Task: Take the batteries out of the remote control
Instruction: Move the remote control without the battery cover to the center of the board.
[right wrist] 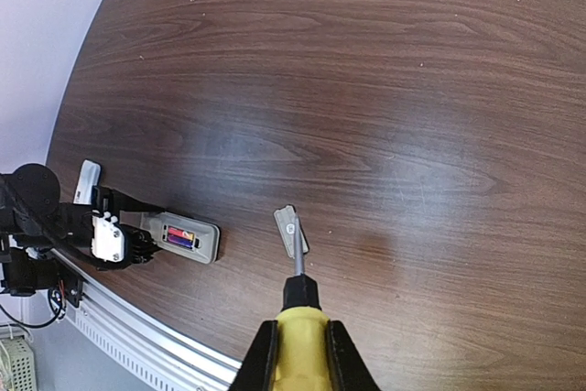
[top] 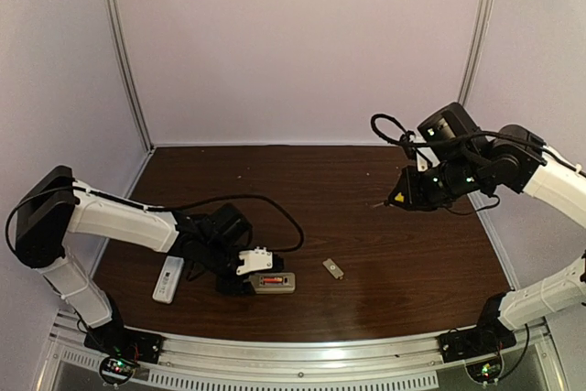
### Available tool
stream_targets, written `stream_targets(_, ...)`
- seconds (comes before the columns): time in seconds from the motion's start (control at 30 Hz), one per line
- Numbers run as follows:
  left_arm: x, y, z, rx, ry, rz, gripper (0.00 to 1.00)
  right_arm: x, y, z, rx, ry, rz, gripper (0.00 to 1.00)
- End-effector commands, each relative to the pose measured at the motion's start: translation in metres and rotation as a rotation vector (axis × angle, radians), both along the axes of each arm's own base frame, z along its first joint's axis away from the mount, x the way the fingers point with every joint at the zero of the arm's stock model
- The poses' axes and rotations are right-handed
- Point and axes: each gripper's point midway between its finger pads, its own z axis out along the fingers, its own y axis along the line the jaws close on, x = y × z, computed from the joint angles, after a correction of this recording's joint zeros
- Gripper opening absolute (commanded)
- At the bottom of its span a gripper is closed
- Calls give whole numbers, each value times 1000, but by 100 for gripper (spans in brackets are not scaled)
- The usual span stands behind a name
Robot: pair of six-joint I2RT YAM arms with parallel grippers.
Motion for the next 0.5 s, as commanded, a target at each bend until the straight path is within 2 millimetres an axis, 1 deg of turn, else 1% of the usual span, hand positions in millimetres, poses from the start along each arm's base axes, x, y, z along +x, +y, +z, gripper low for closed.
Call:
stream_targets(0.0, 4, -24, 4, -39, -5, 20, 41, 1, -13, 1, -20, -18, -40, 0)
stream_targets(0.2, 6, -57, 5, -78, 60, 105, 42, -1, -14, -1, -30, -13, -34, 0)
stream_targets(0.27, 6, -64, 3, -82, 84, 133, 42, -1, -14, 0, -29, -11, -32, 0)
stream_targets(0.37, 6, -75, 5, -103, 119, 169, 43, -2, -14, 1, -24, -11, -31, 0)
stream_targets(0.47, -3, -80, 2, -95, 128, 151, 44, -3, -15, 1, -22, -11, -34, 0)
